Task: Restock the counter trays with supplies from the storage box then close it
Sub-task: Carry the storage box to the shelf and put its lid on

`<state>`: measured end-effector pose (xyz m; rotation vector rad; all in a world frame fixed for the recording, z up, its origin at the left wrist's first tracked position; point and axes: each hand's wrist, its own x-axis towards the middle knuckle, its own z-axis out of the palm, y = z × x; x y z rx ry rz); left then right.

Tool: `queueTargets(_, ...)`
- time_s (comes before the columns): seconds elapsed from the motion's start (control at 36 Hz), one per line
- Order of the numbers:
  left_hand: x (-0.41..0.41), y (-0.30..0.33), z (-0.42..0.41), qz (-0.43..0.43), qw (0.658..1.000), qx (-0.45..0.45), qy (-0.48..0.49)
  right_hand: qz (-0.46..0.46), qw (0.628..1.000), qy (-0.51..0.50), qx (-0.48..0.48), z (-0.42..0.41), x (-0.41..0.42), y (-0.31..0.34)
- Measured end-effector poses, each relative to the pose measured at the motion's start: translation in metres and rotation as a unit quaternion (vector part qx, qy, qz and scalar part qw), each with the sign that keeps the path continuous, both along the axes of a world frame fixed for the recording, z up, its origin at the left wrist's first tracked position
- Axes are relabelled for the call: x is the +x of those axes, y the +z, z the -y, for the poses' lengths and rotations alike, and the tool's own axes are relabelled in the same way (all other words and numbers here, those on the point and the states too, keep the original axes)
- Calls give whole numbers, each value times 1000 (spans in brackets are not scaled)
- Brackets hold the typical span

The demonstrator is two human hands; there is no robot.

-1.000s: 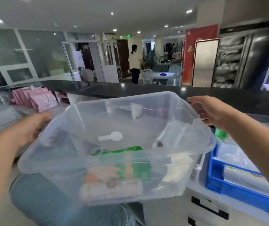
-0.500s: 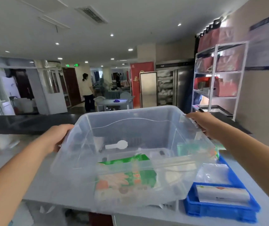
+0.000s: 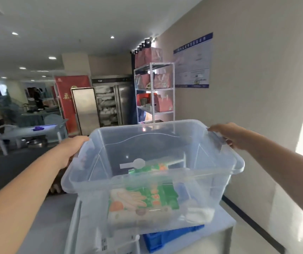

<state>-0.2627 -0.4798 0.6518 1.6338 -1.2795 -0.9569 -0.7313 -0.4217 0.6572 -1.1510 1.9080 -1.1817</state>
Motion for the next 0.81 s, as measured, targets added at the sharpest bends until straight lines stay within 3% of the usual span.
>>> queueTargets(0.22,-154,3,42,-7,994,23,-111,-7,999,-43,3,-14,-149,5)
queueTargets(0.47,-314,-9,100,-4,990,24,-138,-11,998,-68,-9,13,-304,-5)
queueTargets(0.81,-474,-59,194,-16,977,98,-188,-6,992,-129,12,69,-447,-55)
